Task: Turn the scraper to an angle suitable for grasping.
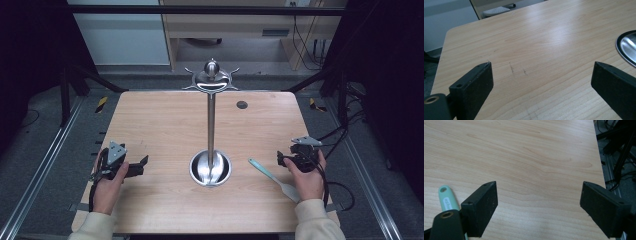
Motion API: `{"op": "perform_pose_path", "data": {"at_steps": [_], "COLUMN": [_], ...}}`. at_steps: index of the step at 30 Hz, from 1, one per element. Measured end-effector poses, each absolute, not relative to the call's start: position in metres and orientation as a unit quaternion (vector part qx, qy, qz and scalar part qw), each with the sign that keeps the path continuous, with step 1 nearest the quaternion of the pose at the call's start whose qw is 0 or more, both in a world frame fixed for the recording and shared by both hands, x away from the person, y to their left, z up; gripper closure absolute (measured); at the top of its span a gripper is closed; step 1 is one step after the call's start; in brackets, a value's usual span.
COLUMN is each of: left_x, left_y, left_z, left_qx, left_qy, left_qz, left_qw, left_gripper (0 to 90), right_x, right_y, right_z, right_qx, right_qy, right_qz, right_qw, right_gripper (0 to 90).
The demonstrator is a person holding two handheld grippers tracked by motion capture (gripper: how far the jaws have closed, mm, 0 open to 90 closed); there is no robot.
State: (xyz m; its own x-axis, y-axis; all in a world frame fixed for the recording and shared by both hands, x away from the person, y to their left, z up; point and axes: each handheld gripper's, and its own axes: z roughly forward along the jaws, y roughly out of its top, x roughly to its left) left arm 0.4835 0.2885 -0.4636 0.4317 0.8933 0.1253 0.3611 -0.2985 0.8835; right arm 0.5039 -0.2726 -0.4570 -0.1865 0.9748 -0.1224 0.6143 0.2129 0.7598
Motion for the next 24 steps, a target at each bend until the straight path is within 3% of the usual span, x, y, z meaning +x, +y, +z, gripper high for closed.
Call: {"op": "perform_pose_path", "data": {"at_steps": [5, 12, 17, 21, 24], "left_x": [0.485, 0.486, 0.483, 0.481, 0.481], "left_y": [0.288, 0.287, 0.286, 0.285, 0.287], "left_z": [-0.465, -0.465, -0.464, -0.463, -0.464], "left_qx": [0.740, 0.743, 0.742, 0.743, 0.741], "left_qy": [0.423, 0.419, 0.417, 0.417, 0.420], "left_qz": [0.324, 0.325, 0.330, 0.332, 0.331], "left_qw": [0.410, 0.409, 0.407, 0.406, 0.406], "left_gripper": [3.8, 3.8, 3.8, 3.7, 3.8], "right_x": [0.513, 0.535, 0.542, 0.541, 0.539], "right_y": [-0.261, -0.261, -0.262, -0.259, -0.251], "right_z": [-0.449, -0.435, -0.430, -0.433, -0.439], "right_qx": [0.539, 0.547, 0.550, 0.549, 0.534], "right_qy": [0.725, 0.726, 0.719, 0.720, 0.733], "right_qz": [0.283, 0.285, 0.276, 0.262, 0.253], "right_qw": [0.322, 0.304, 0.322, 0.335, 0.336], "right_gripper": [19.4, 27.6, 31.3, 37.0, 48.0]}}
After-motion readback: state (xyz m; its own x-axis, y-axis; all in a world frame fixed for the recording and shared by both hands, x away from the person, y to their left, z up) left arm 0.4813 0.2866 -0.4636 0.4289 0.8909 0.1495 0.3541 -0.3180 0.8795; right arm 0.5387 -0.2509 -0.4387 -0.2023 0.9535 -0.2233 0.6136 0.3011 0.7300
